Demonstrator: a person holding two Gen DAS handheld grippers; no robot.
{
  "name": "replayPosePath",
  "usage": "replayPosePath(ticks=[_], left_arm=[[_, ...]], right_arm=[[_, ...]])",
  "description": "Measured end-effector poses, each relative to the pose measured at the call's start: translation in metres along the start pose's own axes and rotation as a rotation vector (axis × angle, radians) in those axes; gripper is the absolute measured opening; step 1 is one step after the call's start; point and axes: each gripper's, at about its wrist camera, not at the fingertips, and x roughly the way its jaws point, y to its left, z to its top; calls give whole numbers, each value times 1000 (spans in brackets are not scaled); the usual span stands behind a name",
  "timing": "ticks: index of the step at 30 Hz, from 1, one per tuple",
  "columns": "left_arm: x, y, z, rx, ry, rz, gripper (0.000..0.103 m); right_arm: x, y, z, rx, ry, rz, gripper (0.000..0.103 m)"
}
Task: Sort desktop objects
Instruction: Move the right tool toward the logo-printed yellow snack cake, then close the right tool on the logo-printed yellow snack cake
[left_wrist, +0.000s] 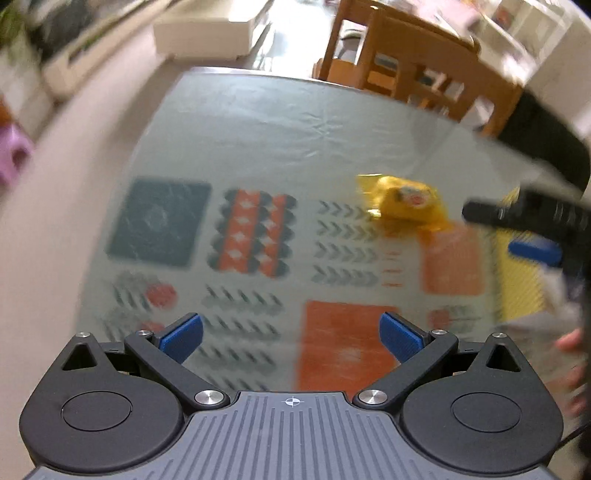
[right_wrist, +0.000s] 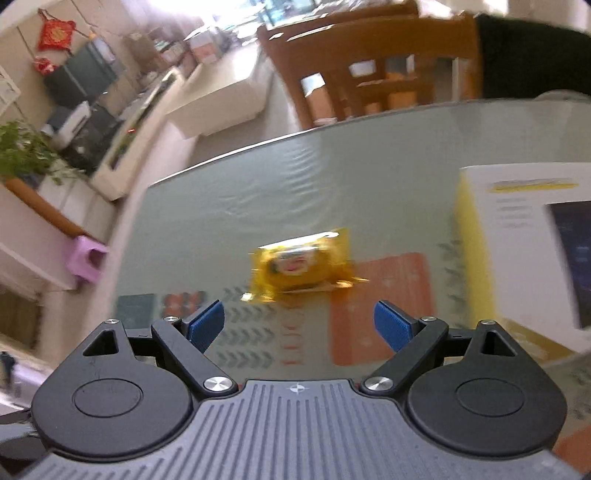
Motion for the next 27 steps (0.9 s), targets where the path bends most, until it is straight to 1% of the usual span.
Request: replayPosePath(ticks=[1, 2, 5, 8, 12, 15, 18, 22, 25, 27], left_arm=[[4, -2, 2, 36, -5, 23, 103], [7, -2, 4, 53, -6, 27, 103], [16, 5, 12, 36, -1, -10, 103], [23, 9, 21, 44, -7, -26, 103], [31, 15, 30, 54, -17, -33, 103], [41, 21, 37, 59, -11, -46, 103], [50, 27, 41, 62, -5, -63, 103], [62, 35, 47, 87, 4, -55, 103], [68, 41, 52, 97, 4, -57, 103], [72, 45, 58, 107, 2, -57, 103]], right_arm=[[5, 7, 2, -27, 2, -16, 103], [10, 16, 4, -59, 2, -41, 103], [24, 38, 9, -125, -5, -107, 103], [36, 54, 14, -130, -14, -129, 103], [56, 66, 18, -117, 4, -147, 103], [72, 69, 17, -119, 11, -157, 103], [80, 57, 14, -144, 23, -180, 103], [96, 47, 13, -143, 62, -179, 103], [106, 40, 19, -154, 75, -192, 103], [109, 39, 21, -164, 78, -186, 103]])
